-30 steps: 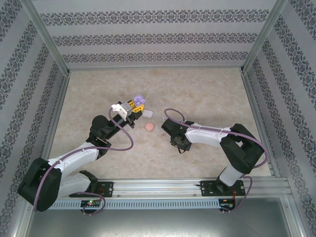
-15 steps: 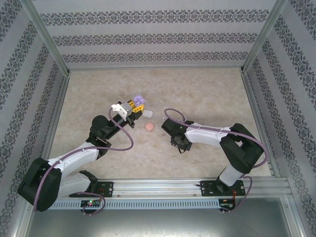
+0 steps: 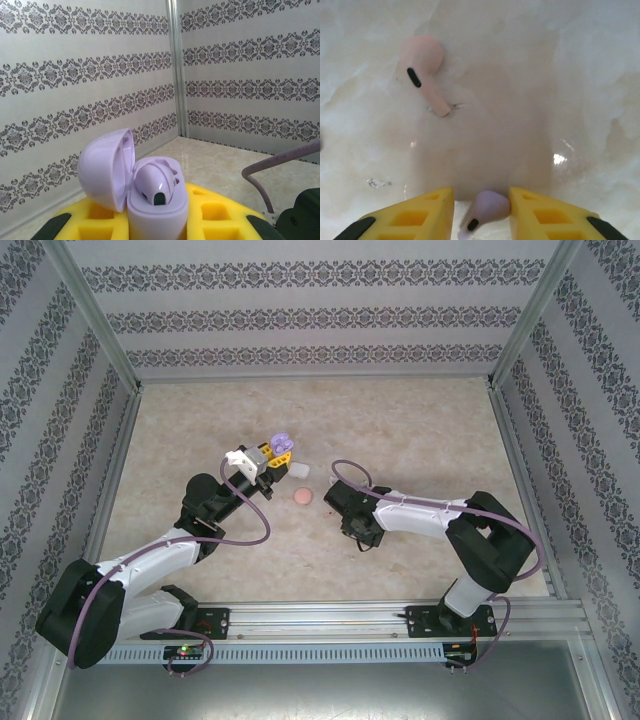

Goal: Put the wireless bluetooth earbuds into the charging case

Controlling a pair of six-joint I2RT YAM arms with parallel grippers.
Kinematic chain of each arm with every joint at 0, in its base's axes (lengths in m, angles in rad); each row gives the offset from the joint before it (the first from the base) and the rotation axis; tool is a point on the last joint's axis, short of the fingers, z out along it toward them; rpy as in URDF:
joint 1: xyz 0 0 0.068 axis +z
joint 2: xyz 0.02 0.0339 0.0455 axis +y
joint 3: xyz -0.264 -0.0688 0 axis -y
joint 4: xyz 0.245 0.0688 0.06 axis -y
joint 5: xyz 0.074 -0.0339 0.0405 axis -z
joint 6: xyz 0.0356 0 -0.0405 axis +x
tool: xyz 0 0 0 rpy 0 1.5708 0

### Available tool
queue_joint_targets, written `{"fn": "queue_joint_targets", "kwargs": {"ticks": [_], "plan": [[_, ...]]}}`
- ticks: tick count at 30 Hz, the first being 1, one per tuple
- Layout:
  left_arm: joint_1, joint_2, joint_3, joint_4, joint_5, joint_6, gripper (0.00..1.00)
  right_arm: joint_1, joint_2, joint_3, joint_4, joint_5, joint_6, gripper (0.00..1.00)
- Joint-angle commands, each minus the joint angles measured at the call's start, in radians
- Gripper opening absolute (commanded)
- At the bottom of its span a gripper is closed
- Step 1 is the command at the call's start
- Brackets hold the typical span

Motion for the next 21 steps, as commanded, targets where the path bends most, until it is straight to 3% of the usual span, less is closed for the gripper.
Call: {"fn": "queue_joint_targets", "kwargs": {"ticks": [1, 21], "plan": [[-0.014, -0.015, 0.006, 0.056, 0.001, -0.017, 0.0, 0.01, -0.027, 0.005, -0.003, -0.007, 0.027, 0.34], [-0.014, -0.019, 0.007, 0.052, -0.002, -0.017, 0.0, -0.013, 0.044, 0.004, 0.021, -0.007, 0.01, 0.3]]}}
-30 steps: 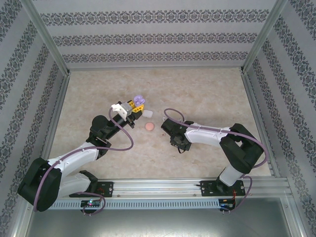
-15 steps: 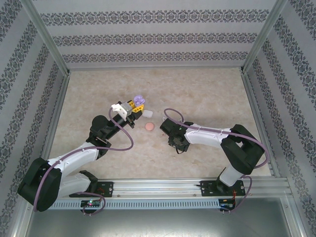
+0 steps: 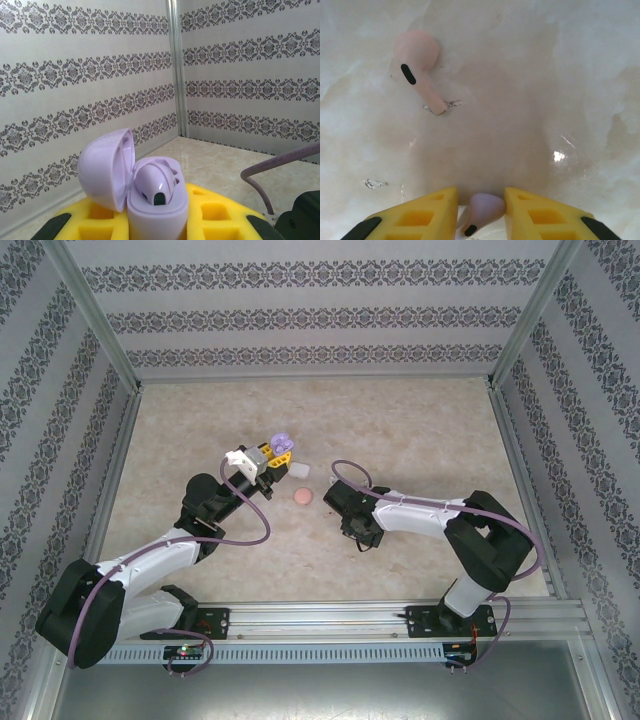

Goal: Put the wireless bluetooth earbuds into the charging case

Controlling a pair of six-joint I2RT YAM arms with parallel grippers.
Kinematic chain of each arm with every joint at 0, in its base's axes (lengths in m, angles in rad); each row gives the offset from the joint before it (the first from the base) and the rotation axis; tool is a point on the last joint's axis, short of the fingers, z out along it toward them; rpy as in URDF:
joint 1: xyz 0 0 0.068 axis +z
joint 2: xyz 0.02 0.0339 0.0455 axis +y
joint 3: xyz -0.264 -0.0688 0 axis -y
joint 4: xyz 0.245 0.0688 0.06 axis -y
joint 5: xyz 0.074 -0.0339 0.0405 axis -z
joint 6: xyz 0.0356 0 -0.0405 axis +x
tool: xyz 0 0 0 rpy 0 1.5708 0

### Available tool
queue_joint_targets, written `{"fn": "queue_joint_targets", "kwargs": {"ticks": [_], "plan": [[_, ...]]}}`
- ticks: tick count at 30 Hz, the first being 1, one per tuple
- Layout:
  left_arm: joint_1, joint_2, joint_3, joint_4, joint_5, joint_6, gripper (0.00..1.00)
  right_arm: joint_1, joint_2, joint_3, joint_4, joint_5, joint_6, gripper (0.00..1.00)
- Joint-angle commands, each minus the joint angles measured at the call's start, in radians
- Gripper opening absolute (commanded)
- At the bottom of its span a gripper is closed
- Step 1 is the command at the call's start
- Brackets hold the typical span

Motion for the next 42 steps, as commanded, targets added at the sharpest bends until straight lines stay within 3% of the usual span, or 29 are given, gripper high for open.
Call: {"fn": "queue_joint_targets", "kwargs": {"ticks": [1, 6, 16, 29, 42], "plan": [[-0.014, -0.018, 0.009, 0.049, -0.002, -0.017, 0.0, -0.015, 0.032, 0.002, 0.026, -0.006, -0.007, 0.29], [-0.014, -0.017, 0.017, 0.044, 0.002, -0.015, 0.0, -0.018, 0.031, 0.012, 0.057, -0.022, -0.093, 0.25], [-0.014, -0.012, 0.027, 0.036, 0.003, -0.017, 0.0, -0.018, 0.081, 0.171, -0.034, -0.023, -0.497, 0.24], [-0.014, -0.017, 0.029, 0.029, 0.002, -0.012, 0.0, -0.005, 0.084, 0.202, -0.059, -0.025, -0.502, 0.24], [-0.013, -0.036, 0.042, -0.025, 0.003, 0.011, 0.0, -0.014, -0.152, 0.28, -0.084, 0.039, -0.572, 0.24]]}}
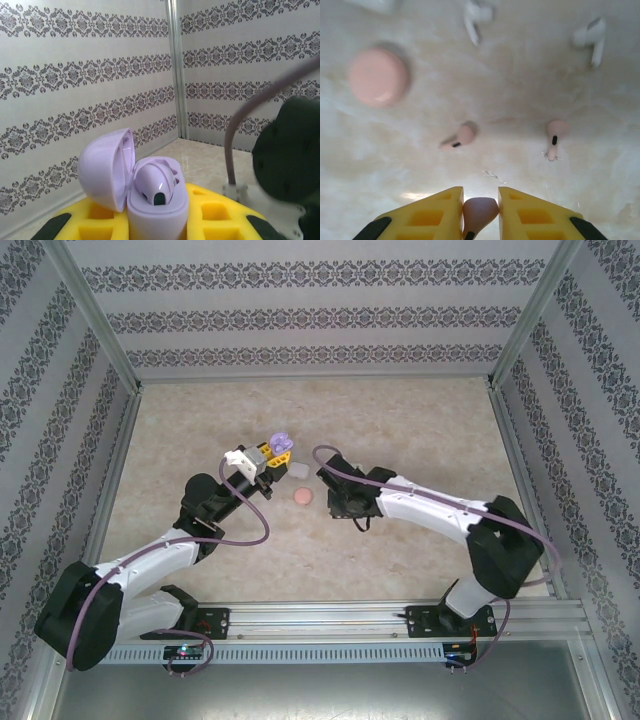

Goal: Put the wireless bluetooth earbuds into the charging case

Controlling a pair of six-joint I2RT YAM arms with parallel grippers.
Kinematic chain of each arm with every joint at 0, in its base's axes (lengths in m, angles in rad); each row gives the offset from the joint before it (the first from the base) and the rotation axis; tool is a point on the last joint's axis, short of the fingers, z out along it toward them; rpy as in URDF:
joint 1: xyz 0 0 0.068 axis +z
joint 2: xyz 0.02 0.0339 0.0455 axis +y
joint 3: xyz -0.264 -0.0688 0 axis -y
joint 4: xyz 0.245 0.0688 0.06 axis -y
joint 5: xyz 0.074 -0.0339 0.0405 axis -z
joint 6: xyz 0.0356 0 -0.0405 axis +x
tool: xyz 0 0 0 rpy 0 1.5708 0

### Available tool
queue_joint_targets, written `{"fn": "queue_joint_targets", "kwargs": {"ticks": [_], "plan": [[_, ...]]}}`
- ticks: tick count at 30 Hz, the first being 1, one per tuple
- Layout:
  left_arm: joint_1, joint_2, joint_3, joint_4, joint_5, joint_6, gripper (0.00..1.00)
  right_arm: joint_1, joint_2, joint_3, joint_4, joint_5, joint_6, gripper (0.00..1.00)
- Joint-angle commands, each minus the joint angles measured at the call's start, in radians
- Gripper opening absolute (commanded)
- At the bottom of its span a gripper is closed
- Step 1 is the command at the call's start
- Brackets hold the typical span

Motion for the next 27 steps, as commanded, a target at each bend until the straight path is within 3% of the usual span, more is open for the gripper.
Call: {"fn": "queue_joint_targets", "kwargs": {"ticks": [1, 15, 27], "plan": [[-0.014, -0.021, 0.038, -0.014, 0.004, 0.011, 0.0, -0.009, -0.079, 0.078, -0.032, 0.046, -0.06, 0.24], [-0.014, -0.009, 0.072, -0.084, 0.107, 0.05, 0.0, -0.018, -0.2, 0.435, -0.08, 0.057, -0.267, 0.25], [-0.024, 0.067, 0.161, -0.097, 0.221, 0.02, 0.0, 0.025, -0.173, 0.494, 0.005, 0.013, -0.309, 0.26]]}}
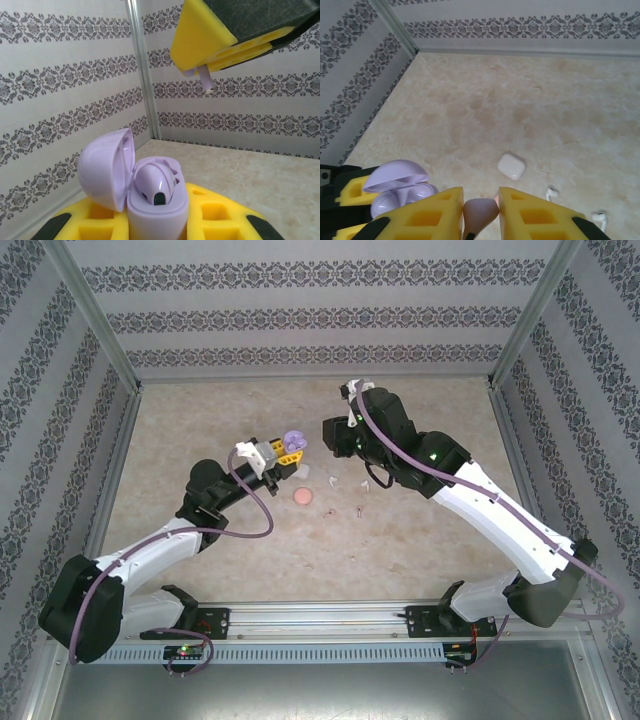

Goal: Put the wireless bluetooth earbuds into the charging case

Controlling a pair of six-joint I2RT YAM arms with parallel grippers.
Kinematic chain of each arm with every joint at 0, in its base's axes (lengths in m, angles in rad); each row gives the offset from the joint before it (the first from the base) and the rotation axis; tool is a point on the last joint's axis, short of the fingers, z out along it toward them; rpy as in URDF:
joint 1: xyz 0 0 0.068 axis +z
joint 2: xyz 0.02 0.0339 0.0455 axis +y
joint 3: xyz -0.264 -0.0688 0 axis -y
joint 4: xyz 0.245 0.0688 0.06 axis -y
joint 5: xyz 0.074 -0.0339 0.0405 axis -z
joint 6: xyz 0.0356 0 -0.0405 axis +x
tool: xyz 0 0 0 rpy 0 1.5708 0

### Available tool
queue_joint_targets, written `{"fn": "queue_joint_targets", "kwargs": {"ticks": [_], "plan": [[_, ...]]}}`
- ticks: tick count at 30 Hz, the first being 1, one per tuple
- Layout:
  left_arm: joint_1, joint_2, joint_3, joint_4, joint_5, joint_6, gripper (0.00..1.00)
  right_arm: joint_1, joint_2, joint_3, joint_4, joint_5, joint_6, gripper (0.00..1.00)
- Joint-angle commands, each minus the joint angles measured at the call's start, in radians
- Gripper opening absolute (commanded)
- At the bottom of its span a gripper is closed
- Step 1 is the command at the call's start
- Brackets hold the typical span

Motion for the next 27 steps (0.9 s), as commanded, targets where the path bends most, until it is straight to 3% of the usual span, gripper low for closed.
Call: {"fn": "queue_joint_targets", "kwargs": {"ticks": [1, 27], "plan": [[-0.024, 0.016, 0.045, -0.004, 0.055, -0.009, 0.0, 0.022, 0.015, 0.019, 0.044, -0.012, -0.022, 0.26], [-0.031, 0.033, 0.061, 0.011, 0.055, -0.006, 0.0, 0.057, 0.075, -0.025, 0.091, -0.029, 0.015, 0.25]]}}
